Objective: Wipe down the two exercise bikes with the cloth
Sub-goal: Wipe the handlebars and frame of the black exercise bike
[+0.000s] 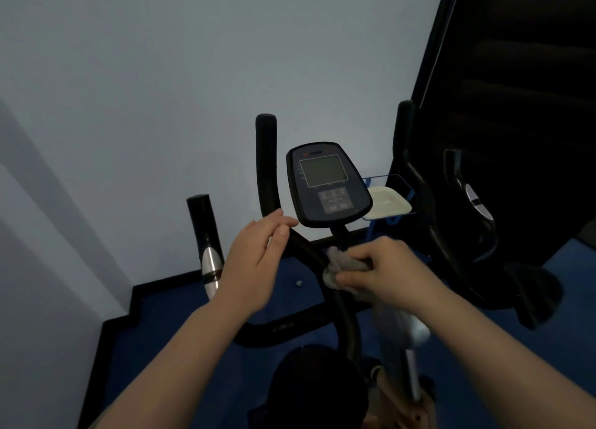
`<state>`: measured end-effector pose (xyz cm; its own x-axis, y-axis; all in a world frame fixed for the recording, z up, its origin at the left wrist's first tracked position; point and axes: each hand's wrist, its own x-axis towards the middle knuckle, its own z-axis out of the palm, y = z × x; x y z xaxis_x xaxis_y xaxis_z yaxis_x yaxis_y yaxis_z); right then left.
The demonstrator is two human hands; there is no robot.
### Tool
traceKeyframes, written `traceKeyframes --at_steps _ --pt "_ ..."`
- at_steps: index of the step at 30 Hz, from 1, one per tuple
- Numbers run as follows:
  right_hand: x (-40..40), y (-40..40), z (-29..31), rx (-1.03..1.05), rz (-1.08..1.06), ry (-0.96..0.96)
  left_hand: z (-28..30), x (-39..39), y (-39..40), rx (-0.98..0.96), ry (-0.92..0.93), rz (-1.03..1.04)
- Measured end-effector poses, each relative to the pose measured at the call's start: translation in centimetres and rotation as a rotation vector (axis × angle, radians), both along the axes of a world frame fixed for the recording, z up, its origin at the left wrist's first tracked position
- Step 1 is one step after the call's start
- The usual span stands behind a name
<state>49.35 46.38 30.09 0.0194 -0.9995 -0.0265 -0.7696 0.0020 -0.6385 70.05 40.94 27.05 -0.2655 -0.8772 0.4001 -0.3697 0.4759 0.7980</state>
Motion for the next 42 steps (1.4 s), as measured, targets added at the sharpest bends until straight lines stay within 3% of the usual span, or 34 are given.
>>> traceKeyframes --at_steps 4,6,10,14,19,23,27,30,37,39,42 --pt "2.1 -0.5 -0.7 -0.173 -0.052 -0.159 -0.4 -1.4 1.0 0.086 0.011 -0.017" --pt "2.4 0.7 -1.5 -0.215 -0.038 -0.148 -0.1 -1.7 1.5 0.128 0.027 -0.025" --pt "-1.0 3.6 -2.3 -0.068 0.105 -0.023 0.0 -1.9 2.8 0.152 -0.002 0.008" --pt "-3.2 2.6 -2.5 -0.384 0.016 0.163 -0.7 -3.0 4.8 0.099 -0.220 0.030" --pt "-2.2 3.0 -5.6 -0.369 0.154 0.207 -1.9 -3.7 6.8 0.026 -0.440 0.098" --pt "-6.0 1.9 -4.2 -0.379 0.338 0.348 -2.2 -3.7 7.1 -0.030 -0.600 0.164" --pt "-4.0 1.7 -4.6 -0.361 0.394 0.279 -2.3 -3.7 7.3 -0.032 -0.644 0.189" --pt "-6.1 1.9 -4.0 -0.360 0.471 0.334 -2.3 -3.8 7.5 -0.049 -0.680 0.200" --pt "-3.1 4.8 -7.0 -0.509 0.225 0.193 -2.4 -3.8 7.5 -0.059 -0.658 0.210" --pt "-3.7 5.2 -7.4 -0.561 0.208 0.229 -2.4 -3.8 7.5 -0.057 -0.665 0.201" --pt "-3.3 2.7 -5.8 -0.513 0.032 0.224 -2.4 -3.9 7.2 -0.063 -0.657 0.207"
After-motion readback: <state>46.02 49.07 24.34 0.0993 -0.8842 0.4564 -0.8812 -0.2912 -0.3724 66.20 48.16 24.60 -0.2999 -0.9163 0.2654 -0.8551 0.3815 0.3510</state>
